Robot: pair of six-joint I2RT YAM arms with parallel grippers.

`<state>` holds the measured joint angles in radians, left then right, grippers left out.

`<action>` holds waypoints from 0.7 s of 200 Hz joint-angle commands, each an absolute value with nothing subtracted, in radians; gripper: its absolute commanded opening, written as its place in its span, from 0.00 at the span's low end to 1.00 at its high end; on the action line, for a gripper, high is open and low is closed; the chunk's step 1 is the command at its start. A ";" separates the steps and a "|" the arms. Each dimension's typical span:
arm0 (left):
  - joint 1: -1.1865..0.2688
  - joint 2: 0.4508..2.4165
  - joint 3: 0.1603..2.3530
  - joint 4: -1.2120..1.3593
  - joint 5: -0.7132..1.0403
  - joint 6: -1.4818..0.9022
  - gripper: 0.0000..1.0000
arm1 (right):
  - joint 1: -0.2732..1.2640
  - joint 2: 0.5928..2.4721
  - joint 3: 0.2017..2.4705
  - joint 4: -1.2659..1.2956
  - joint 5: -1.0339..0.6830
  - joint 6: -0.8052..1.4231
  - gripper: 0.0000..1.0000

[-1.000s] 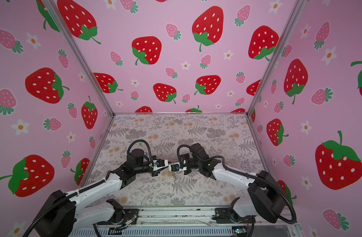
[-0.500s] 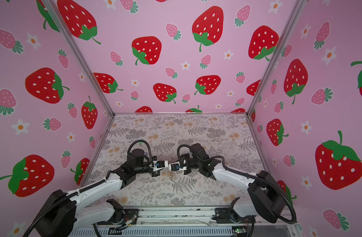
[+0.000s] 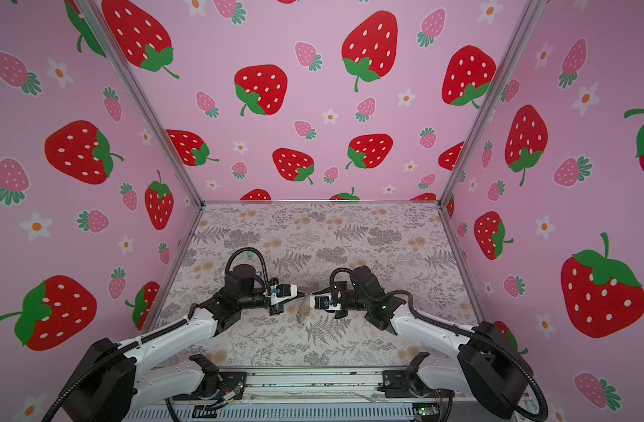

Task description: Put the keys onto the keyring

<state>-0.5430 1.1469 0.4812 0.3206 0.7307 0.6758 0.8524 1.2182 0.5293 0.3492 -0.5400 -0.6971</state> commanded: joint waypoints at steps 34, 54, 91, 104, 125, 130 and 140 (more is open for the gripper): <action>-0.536 1.138 0.469 0.405 0.796 0.630 0.00 | 0.848 1.220 0.513 0.493 -0.603 -0.554 0.25; -0.537 1.140 0.471 0.407 0.801 0.629 0.00 | 0.848 1.236 0.517 0.503 -0.622 -0.536 0.23; -0.537 1.141 0.472 0.410 0.805 0.629 0.00 | 0.848 1.257 0.524 0.498 -0.634 -0.531 0.21; -0.537 1.143 0.474 0.409 0.807 0.630 0.00 | 0.848 1.261 0.524 0.494 -0.636 -0.532 0.21; -0.537 1.143 0.476 0.408 0.810 0.631 0.00 | 0.848 1.267 0.524 0.495 -0.634 -0.533 0.19; -0.537 1.143 0.476 0.408 0.811 0.630 0.00 | 0.847 1.270 0.526 0.496 -0.634 -0.532 0.19; -0.537 1.144 0.477 0.408 0.811 0.630 0.00 | 0.848 1.274 0.527 0.495 -0.638 -0.534 0.18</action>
<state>-0.5411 1.1469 0.4683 0.3702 0.7723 0.6235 0.8524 1.2617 0.5217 0.4820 -0.6037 -0.5396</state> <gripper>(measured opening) 0.050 0.188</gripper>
